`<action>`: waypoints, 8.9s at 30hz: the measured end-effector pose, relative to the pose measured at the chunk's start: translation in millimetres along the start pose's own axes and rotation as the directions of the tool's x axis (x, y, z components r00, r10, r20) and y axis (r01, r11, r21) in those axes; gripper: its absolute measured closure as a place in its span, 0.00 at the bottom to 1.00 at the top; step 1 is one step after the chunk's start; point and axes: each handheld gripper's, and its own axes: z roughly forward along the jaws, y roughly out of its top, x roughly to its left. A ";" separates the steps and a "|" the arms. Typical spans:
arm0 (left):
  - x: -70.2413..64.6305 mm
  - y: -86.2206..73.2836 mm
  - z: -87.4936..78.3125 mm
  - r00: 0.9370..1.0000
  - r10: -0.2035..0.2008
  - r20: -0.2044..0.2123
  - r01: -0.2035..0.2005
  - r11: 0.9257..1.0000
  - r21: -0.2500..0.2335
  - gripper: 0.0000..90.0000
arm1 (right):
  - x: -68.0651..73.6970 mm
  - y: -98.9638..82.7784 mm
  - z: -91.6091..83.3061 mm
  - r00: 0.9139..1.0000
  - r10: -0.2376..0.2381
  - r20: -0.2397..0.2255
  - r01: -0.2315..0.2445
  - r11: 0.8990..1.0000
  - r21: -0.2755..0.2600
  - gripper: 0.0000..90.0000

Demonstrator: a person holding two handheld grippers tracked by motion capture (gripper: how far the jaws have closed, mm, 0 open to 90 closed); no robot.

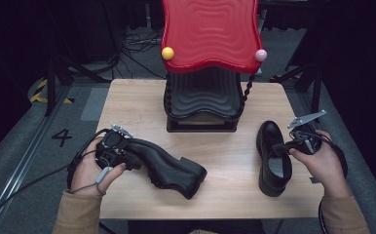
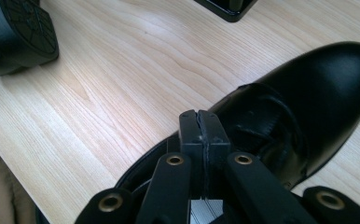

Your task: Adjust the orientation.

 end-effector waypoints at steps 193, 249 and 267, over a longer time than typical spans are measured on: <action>-15.8 46.4 20.6 0.986 0.133 0.097 -0.133 0.991 -0.004 0.53 | 156.2 40.9 65.7 0.953 -0.293 -0.078 0.302 0.940 0.158 0.91; -13.7 51.7 24.6 0.985 0.132 0.110 -0.133 0.991 0.002 0.51 | 89.3 15.9 2.4 1.000 0.022 -0.016 -0.022 1.000 0.008 0.62; -13.9 50.5 24.6 0.986 0.132 0.106 -0.133 0.991 0.001 0.51 | 42.9 -5.3 39.0 0.962 0.243 0.123 -0.266 0.935 0.233 0.62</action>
